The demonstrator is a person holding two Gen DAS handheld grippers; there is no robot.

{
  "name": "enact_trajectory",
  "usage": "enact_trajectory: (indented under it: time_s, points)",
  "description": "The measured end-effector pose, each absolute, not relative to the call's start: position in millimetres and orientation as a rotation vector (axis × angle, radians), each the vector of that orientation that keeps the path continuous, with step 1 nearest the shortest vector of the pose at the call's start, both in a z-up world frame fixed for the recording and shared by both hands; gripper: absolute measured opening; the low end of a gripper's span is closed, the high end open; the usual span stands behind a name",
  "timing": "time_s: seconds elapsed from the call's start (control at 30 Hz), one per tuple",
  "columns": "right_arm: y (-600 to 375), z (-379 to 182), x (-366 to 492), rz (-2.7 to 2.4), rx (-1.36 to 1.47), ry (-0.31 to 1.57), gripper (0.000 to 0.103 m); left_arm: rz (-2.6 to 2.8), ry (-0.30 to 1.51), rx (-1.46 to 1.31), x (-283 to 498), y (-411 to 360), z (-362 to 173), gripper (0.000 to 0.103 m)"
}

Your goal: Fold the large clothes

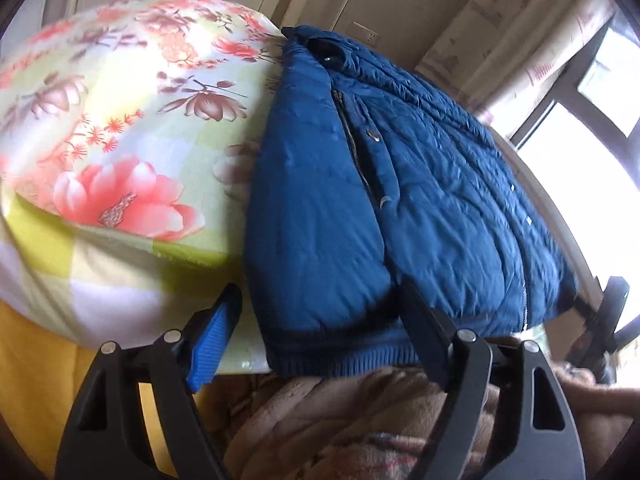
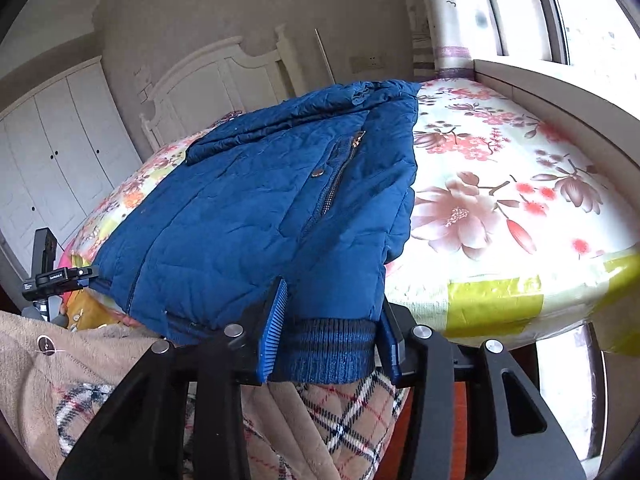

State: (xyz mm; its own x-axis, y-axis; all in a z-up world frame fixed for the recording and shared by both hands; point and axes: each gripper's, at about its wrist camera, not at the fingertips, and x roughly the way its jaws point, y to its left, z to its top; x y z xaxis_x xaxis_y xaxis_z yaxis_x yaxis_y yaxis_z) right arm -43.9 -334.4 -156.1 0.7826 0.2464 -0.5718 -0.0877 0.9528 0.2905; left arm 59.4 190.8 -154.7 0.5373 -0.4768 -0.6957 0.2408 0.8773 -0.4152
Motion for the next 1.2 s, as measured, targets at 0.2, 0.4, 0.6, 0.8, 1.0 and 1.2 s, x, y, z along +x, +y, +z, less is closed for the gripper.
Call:
enact_trajectory:
  time_s: [0.2, 0.4, 0.6, 0.8, 1.0, 1.2]
  points:
    - [-325, -156, -48, 0.181, 0.175, 0.615, 0.024, -0.488, 0.897, -0.31, 53, 191, -155, 0.041]
    - [-332, -142, -73, 0.329, 0.227, 0.514, 0.018, -0.559, 0.715, -0.318, 14, 196, -101, 0.014]
    - [-335, -73, -133, 0.509, 0.233, 0.247, 0.017, -0.69, 0.497, -0.378, -33, 232, -26, 0.013]
    - [-326, 0, -158, 0.542, 0.155, 0.053, 0.017, -0.782, 0.273, -0.489, -60, 263, 27, 0.014]
    - [-321, 36, -60, 0.416, 0.171, 0.133, 0.017, -0.754, 0.256, -0.544, 23, 252, 60, 0.014]
    - [-342, 22, 94, 0.266, 0.287, 0.401, 0.021, -0.469, 0.425, -0.561, 183, 217, 62, 0.053]
